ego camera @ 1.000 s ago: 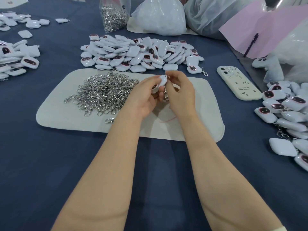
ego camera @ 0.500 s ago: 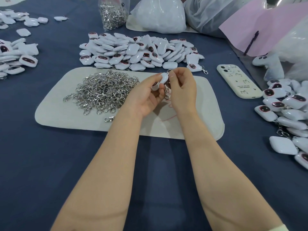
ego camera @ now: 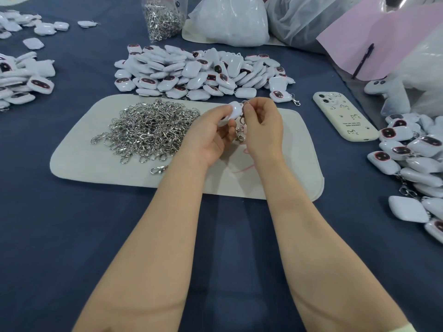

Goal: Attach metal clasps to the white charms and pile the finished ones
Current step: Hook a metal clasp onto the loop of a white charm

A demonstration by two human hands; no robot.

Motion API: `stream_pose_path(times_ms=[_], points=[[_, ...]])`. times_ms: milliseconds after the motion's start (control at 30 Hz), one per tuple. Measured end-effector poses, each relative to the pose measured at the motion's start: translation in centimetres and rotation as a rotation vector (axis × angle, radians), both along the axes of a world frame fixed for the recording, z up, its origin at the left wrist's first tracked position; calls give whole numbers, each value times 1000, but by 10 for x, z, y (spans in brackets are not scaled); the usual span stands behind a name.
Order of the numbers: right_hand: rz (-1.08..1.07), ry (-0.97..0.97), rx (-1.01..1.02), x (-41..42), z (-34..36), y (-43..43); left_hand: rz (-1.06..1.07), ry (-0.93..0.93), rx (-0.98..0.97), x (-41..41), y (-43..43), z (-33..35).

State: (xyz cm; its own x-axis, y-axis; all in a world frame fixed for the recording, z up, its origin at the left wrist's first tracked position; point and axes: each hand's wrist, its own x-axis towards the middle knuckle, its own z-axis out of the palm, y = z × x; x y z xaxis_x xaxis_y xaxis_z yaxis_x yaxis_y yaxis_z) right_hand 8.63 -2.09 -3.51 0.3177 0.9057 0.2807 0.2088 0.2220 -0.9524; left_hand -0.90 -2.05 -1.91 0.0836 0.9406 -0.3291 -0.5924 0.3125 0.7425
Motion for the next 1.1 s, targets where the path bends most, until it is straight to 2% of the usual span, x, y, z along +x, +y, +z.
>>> stream_pose_path(times_ms=[167,300,367,567,667,733,800,833,967,1033,1100], points=[[-57,22,32,-1,0,-2,-19,-21,-2,2,-2,0],[-85,-187,76,1,1,-4,47,49,-1,1,1,-3],[-78,-291,78,2,0,-5,109,204,63,0,2,-4],[-32,-473,42,3,-1,-4,257,691,412,-2,1,-7],[-13,-493,-3,5,-5,-3,235,942,563,-1,-1,-10],[-11,-423,-39,7,-6,-2,229,1021,606,1,-1,-12],[-4,-319,-58,7,-6,-1,244,933,535,2,1,-12],[12,-271,-66,6,-6,0,245,822,444,1,3,-12],[74,-180,-68,1,-5,2,166,154,28,-1,4,-6],[58,-193,-55,1,-5,2,130,-44,-31,-4,4,-5],[43,-198,-38,1,-6,2,100,-146,-45,-5,4,-4]])
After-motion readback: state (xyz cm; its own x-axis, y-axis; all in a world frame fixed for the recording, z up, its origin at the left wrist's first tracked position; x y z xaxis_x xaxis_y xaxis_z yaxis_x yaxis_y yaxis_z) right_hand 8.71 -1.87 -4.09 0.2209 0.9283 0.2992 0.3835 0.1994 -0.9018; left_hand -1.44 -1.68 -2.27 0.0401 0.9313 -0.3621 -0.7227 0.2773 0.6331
